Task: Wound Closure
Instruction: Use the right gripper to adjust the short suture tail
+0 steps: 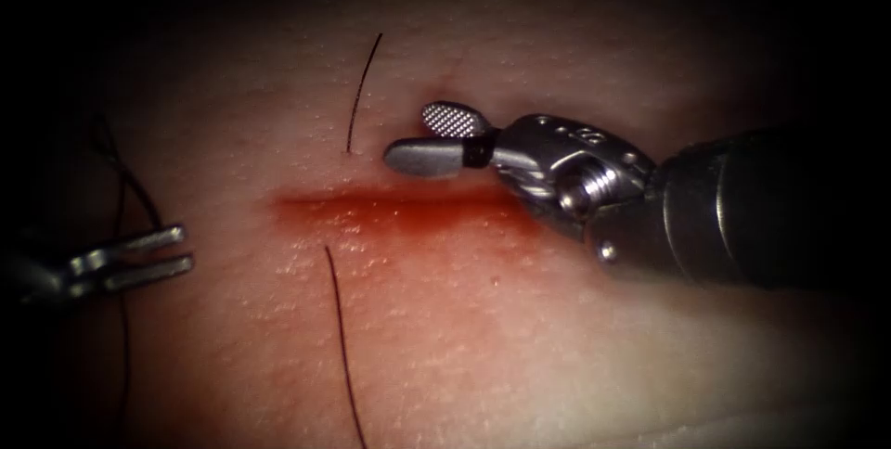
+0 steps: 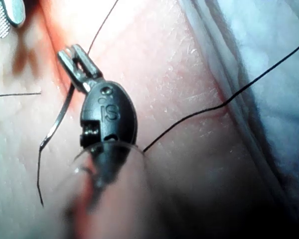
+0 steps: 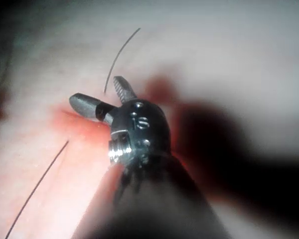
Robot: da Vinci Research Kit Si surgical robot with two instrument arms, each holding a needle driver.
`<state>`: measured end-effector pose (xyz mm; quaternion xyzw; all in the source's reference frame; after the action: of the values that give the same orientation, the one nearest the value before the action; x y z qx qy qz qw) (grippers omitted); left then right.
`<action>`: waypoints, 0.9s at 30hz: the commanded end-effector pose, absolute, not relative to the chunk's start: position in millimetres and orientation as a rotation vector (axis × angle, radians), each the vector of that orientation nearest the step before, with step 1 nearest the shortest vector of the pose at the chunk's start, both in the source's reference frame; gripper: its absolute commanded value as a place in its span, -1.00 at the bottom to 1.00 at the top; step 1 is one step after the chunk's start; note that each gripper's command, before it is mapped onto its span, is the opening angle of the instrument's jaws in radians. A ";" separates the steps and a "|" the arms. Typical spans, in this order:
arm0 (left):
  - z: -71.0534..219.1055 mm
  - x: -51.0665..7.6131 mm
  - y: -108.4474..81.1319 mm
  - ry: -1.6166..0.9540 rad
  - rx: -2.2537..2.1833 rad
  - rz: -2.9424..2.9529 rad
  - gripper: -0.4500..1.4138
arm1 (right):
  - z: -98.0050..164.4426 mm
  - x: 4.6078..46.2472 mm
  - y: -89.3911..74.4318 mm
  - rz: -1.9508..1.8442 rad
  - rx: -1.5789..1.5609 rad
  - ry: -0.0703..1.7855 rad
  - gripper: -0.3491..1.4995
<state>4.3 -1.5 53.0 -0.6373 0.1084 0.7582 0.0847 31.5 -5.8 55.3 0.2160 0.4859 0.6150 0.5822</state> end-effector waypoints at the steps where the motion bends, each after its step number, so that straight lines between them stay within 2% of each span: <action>1: 53.7 3.8 -1.5 0.324 -1.903 2.261 -1.00 | 56.2 32.5 -4.9 1.463 0.525 1.162 0.27; 7: 53.7 3.8 -1.5 0.325 -1.903 2.261 -1.00 | 58.7 34.1 -3.0 1.547 0.607 1.171 0.51; 12: 53.7 3.9 -1.6 0.324 -1.904 2.262 -1.00 | 60.7 35.4 -3.0 1.580 0.623 1.174 0.53; 27: 53.7 4.0 -1.6 0.323 -1.905 2.262 -1.00 | 63.7 35.9 -2.4 1.624 0.562 1.099 0.58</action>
<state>4.5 -1.6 53.0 -0.6377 0.1080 0.7580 0.0839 35.3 -2.6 63.3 0.2299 0.4528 0.6819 0.5264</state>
